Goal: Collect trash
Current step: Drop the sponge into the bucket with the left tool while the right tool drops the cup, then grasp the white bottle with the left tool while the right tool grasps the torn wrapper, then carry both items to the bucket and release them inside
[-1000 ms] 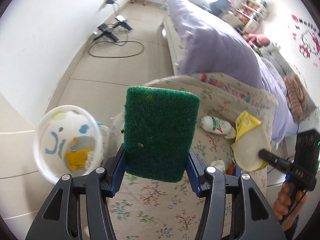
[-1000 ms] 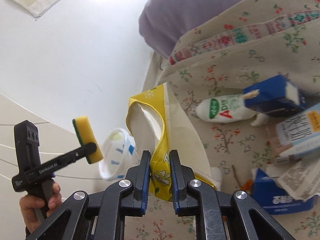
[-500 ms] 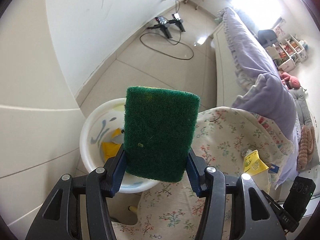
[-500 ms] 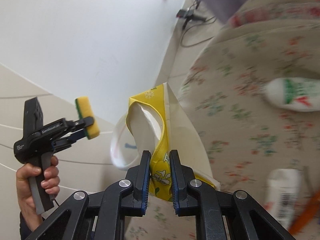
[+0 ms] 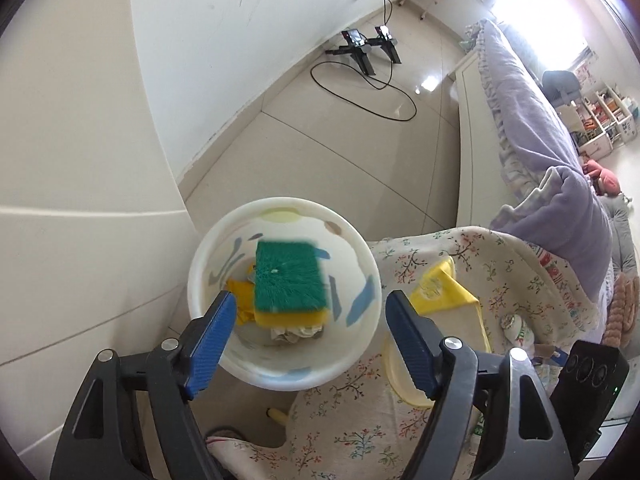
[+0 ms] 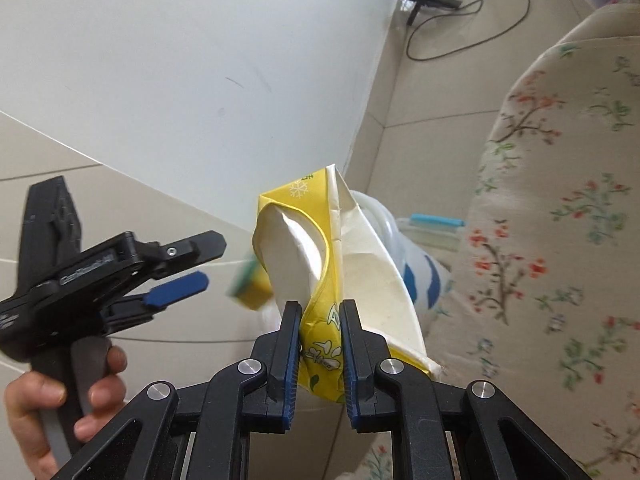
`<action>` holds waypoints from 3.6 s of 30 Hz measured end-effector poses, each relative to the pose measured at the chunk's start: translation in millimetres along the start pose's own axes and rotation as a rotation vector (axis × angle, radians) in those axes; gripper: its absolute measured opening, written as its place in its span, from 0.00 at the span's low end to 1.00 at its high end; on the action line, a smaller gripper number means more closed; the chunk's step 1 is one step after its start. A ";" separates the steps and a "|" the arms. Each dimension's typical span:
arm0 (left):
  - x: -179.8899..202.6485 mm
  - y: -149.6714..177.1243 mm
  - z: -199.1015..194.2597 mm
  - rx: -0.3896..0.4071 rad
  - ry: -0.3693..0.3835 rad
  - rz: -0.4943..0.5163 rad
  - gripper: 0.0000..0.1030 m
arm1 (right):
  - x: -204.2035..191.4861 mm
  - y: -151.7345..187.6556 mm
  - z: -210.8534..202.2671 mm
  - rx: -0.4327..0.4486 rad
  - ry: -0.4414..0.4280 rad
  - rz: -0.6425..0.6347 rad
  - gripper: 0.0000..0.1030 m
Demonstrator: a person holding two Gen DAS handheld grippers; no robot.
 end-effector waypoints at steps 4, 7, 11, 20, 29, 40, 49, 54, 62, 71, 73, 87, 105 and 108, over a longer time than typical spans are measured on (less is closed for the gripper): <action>-9.4 -2.3 -0.3 -0.007 0.015 -0.042 0.77 | -5.1 -4.5 27.5 -0.009 0.007 -0.010 0.16; -14.1 -2.7 -6.9 0.010 0.029 -0.065 0.77 | -14.8 -6.3 46.1 -0.018 0.012 -0.034 0.16; -14.9 -3.0 -15.6 0.042 0.017 -0.074 0.77 | -23.8 -12.9 75.6 -0.026 -0.018 -0.034 0.24; -13.5 -1.1 -19.2 0.052 0.027 -0.075 0.77 | -18.5 2.3 45.6 -0.033 0.056 -0.064 0.45; 29.5 12.4 -23.2 0.071 0.034 0.042 0.77 | -1.8 6.6 -74.6 0.038 0.163 -0.071 0.47; 139.2 60.9 -23.0 0.051 0.107 0.289 0.77 | 54.9 11.4 -290.8 0.308 0.384 0.118 0.70; 235.6 149.3 0.4 -0.047 0.131 0.546 0.77 | 187.5 71.3 -333.1 0.320 0.388 0.553 0.71; 262.5 181.4 12.3 -0.096 0.167 0.582 0.77 | 213.2 87.0 -321.1 0.275 0.359 0.676 0.71; 289.6 207.4 32.3 -0.140 0.156 0.606 0.77 | 224.9 87.6 -323.1 0.309 0.335 0.734 0.71; 303.3 230.5 56.6 -0.138 0.099 0.648 0.77 | 247.4 92.5 -341.9 0.331 0.372 0.759 0.66; 308.0 236.8 58.3 -0.127 0.093 0.668 0.72 | 251.0 91.1 -340.6 0.331 0.378 0.752 0.63; 303.4 225.8 44.6 -0.092 0.124 0.660 0.40 | 237.5 85.1 -346.3 0.374 0.374 0.695 0.13; 274.1 197.7 12.0 -0.072 0.196 0.593 0.40 | 151.4 80.7 -363.8 0.454 0.383 0.419 0.04; 271.0 195.0 8.9 -0.069 0.207 0.581 0.39 | 134.4 79.2 -361.4 0.459 0.398 0.363 0.04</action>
Point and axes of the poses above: each gripper's, at about its wrist camera, not at the fingertips, and z roughly the way its jaws point, x to its right, y to its underside, the point moved 1 cm from there along z, roughly the way its jaws point, and after that the axes turned 10 degrees about -y, right-handed, at the moved point
